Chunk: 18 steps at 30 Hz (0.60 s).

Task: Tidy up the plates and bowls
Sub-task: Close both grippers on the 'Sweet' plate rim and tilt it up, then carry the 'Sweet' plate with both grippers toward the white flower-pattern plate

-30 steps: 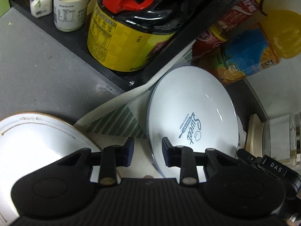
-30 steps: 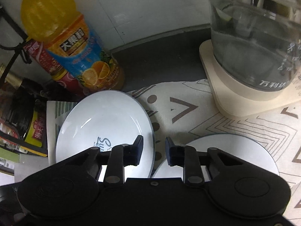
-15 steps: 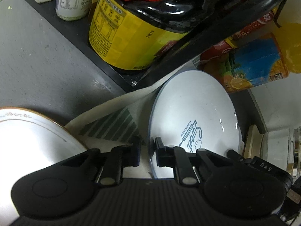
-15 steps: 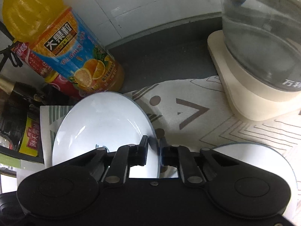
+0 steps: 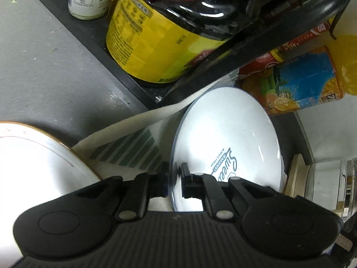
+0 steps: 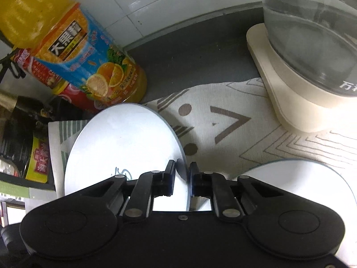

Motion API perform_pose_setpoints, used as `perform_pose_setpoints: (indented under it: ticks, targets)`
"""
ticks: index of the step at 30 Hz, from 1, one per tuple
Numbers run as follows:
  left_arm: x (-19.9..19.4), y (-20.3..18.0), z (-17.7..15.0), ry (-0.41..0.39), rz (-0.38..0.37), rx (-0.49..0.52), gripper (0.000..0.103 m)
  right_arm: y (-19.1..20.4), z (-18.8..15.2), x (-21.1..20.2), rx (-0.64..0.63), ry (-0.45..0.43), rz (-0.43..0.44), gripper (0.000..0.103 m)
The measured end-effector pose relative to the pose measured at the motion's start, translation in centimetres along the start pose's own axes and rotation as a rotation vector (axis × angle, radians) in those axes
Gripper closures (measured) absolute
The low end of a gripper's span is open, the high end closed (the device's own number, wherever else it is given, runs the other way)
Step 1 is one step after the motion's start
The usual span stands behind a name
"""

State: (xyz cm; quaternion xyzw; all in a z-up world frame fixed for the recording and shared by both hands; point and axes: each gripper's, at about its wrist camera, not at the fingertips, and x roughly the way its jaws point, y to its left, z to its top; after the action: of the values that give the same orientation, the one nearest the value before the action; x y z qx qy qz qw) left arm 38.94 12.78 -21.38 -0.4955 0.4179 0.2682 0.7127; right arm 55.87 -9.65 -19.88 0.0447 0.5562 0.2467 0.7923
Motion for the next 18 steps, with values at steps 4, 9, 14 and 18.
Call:
perform_pose_setpoints:
  ticks: [4,9,14,18]
  targets:
    - [-0.7,0.3,0.0,0.001,-0.003,-0.003,0.097,-0.3,-0.5,-0.6,0.021,0.004,0.036,0.094]
    - [-1.5,0.4,-0.2,-0.003,-0.013,0.006,0.097,-0.8,-0.9,-2.2,0.031,-0.009,0.091,0.098]
    - [-2.9,0.2,-0.6,-0.018,-0.031,0.025,0.098,-1.0,-1.3,-3.7,0.032,-0.023,0.117,0.099]
    - [-3.5,0.0,-1.0,-0.026,-0.031,0.033,0.098,-1.2,-1.7,-4.2,0.032,-0.036,0.128,0.099]
